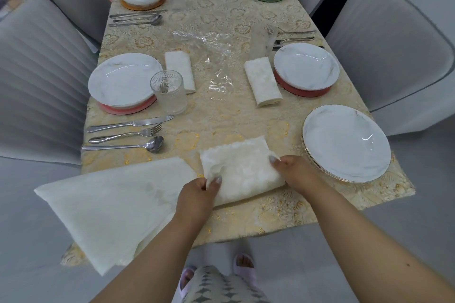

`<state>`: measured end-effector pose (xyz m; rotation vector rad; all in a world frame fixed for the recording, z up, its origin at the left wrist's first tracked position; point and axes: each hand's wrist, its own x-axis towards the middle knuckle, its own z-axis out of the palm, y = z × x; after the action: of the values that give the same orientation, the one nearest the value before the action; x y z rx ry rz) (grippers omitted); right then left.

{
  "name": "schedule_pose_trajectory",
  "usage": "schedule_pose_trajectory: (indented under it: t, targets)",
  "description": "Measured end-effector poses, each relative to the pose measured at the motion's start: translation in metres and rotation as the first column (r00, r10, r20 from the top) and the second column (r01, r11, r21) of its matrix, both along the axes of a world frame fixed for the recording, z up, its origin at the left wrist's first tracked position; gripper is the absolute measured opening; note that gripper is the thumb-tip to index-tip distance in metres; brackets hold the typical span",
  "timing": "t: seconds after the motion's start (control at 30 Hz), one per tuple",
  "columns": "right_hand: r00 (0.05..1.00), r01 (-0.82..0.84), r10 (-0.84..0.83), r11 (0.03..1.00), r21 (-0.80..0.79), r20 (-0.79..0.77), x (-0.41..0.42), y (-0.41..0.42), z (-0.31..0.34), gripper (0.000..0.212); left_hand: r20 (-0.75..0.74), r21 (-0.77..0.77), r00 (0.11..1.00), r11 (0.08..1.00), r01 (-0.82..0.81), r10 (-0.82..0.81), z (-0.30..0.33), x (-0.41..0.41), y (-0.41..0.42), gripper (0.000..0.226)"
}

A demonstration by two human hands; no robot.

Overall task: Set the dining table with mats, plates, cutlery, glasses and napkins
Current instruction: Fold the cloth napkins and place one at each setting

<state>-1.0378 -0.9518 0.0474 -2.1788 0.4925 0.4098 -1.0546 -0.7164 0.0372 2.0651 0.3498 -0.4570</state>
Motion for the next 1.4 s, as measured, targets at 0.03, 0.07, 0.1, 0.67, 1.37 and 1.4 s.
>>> schedule_pose_trajectory:
  t: [0.03, 0.07, 0.1, 0.67, 1.37, 1.4]
  targets:
    - [1.0, -0.013, 0.013, 0.999, -0.037, 0.002, -0.003, -0.001, -0.001, 0.049, -0.004, 0.003, 1.0, 1.0, 0.001, -0.001, -0.001, -0.003, 0.0, 0.051]
    - [1.0, -0.028, 0.028, 0.997, -0.073, 0.009, -0.006, -0.001, -0.003, 0.051, -0.008, 0.012, 1.0, 1.0, 0.0, 0.0, -0.002, -0.005, 0.0, 0.052]
    - [0.999, -0.04, 0.042, 0.994, -0.106, 0.021, -0.009, -0.002, -0.005, 0.051, -0.009, 0.027, 1.0, 1.0, -0.004, 0.004, -0.003, -0.006, 0.0, 0.053]
    - [0.958, -0.063, 0.193, 0.863, -0.501, 0.213, -0.031, 0.012, -0.025, 0.021, 0.203, 0.244, 0.974, 0.958, -0.148, 0.099, -0.008, -0.03, -0.012, 0.021]
    - [0.561, -0.443, 0.738, 0.65, -0.617, 0.374, -0.039, 0.011, -0.036, 0.044, 0.177, 0.731, 0.468, 0.434, 0.526, -0.866, -0.048, -0.038, -0.003, 0.064]
    - [0.586, -0.481, 0.743, 0.641, -0.598, 0.323, -0.04, 0.007, -0.038, 0.053, 0.178, 0.726, 0.477, 0.442, 0.527, -0.861, -0.047, -0.036, -0.003, 0.064]
